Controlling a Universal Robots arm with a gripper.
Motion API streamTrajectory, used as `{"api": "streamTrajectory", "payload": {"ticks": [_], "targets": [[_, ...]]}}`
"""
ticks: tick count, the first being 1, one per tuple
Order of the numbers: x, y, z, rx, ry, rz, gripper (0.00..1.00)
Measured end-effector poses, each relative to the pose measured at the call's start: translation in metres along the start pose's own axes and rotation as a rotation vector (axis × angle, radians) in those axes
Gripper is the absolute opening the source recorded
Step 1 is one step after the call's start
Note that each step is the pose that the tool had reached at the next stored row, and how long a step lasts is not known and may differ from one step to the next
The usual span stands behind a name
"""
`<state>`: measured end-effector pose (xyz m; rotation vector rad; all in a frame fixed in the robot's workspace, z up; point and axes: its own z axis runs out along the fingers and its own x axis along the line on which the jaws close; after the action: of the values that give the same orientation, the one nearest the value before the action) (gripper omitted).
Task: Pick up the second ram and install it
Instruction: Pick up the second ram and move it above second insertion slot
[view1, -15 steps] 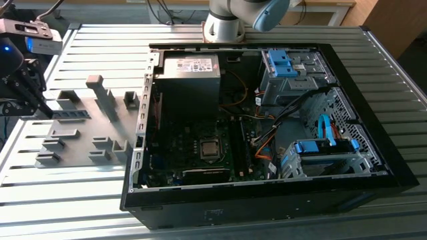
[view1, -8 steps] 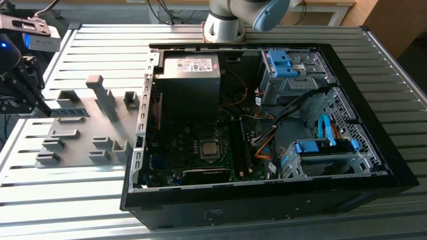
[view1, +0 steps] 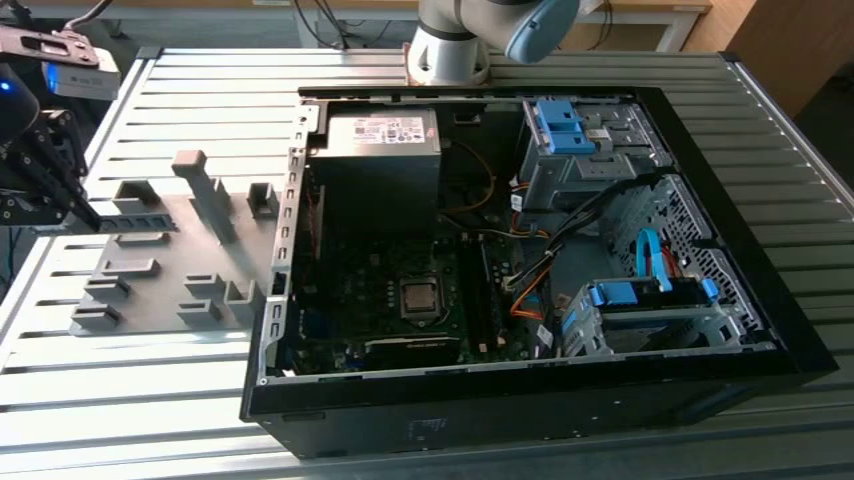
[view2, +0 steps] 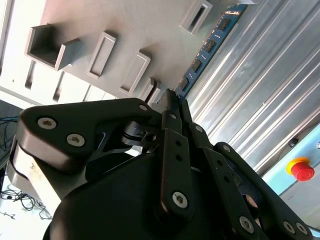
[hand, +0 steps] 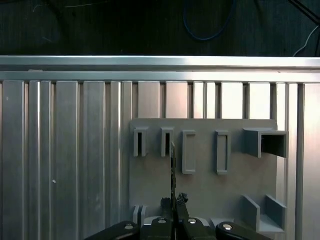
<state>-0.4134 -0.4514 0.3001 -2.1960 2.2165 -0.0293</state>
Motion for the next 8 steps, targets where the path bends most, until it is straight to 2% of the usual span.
{"api": "streamTrajectory", "payload": {"ticks": [8], "targets": [[0.0, -0.0002, -0.0074, 0.0, 0.0, 0.0, 0.14]]}}
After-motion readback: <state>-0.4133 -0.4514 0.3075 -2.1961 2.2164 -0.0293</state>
